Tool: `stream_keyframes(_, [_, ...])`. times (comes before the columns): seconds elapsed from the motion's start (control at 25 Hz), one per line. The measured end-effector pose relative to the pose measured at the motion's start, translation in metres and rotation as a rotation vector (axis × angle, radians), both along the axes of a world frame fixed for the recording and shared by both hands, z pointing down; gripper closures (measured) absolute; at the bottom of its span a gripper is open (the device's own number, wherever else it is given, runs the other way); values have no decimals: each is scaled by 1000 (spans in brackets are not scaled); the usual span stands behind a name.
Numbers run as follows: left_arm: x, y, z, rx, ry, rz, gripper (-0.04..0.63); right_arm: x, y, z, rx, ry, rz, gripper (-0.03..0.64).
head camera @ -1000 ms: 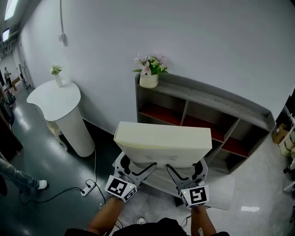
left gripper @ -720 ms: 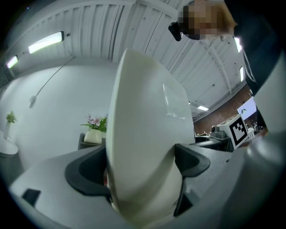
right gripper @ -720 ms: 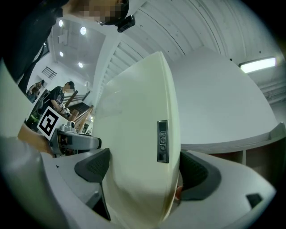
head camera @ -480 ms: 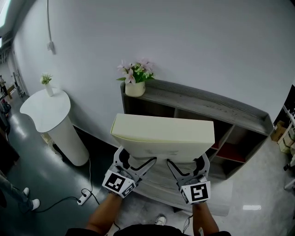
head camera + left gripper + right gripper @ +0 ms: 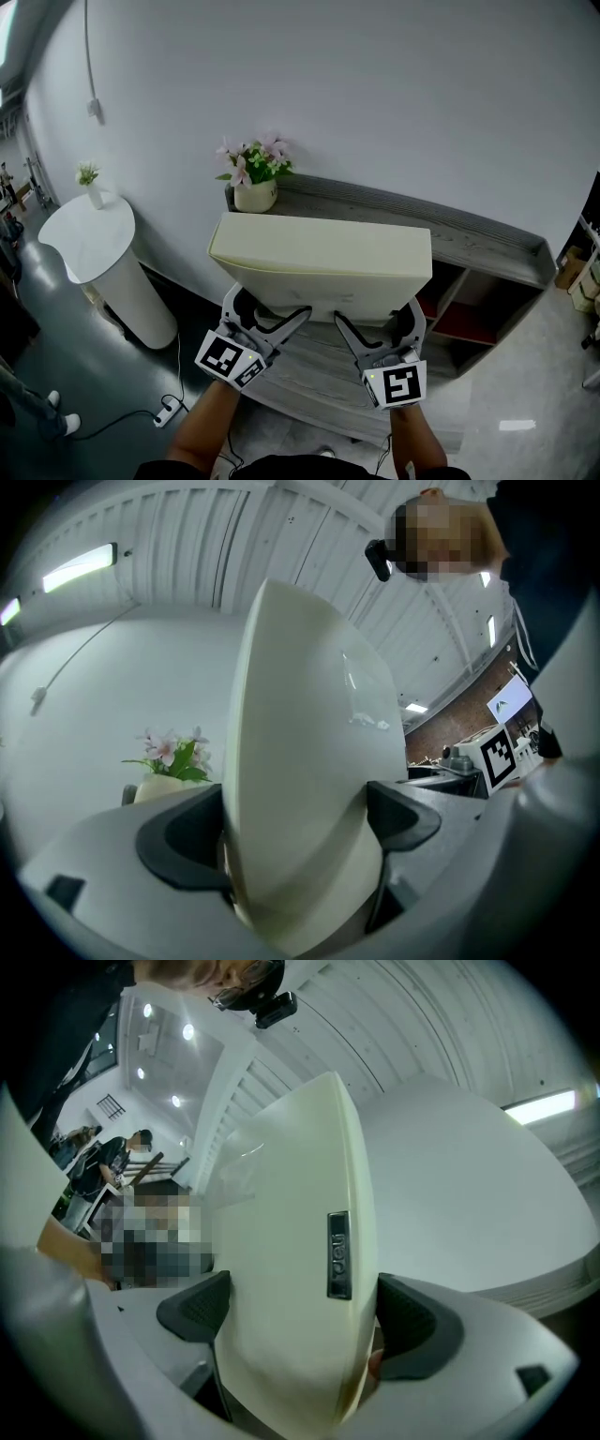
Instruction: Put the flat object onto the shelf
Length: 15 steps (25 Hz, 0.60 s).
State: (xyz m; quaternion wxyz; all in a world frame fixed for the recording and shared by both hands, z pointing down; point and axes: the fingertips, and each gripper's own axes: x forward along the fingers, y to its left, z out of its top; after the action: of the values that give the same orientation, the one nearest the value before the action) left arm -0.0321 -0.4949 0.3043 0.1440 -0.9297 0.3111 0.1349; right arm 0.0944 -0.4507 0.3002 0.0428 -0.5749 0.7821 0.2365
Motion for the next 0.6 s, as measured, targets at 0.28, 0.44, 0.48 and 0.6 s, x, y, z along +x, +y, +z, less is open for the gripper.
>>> stream_keyframes(0.28, [18, -24, -47, 78, -2, 54, 127, 15, -16, -46, 98, -9, 39, 141])
stream_keyframes(0.44, [27, -38, -78, 135, 4, 100, 127, 22, -23, -75, 145, 2, 83, 141])
stream_keyframes(0.48, [29, -41, -86, 149, 7, 111, 127, 23, -25, -83, 156, 6, 96, 141])
stream_keyframes(0.6, [36, -54, -108, 173, 20, 145, 127, 28, -34, -105, 179, 22, 132, 141])
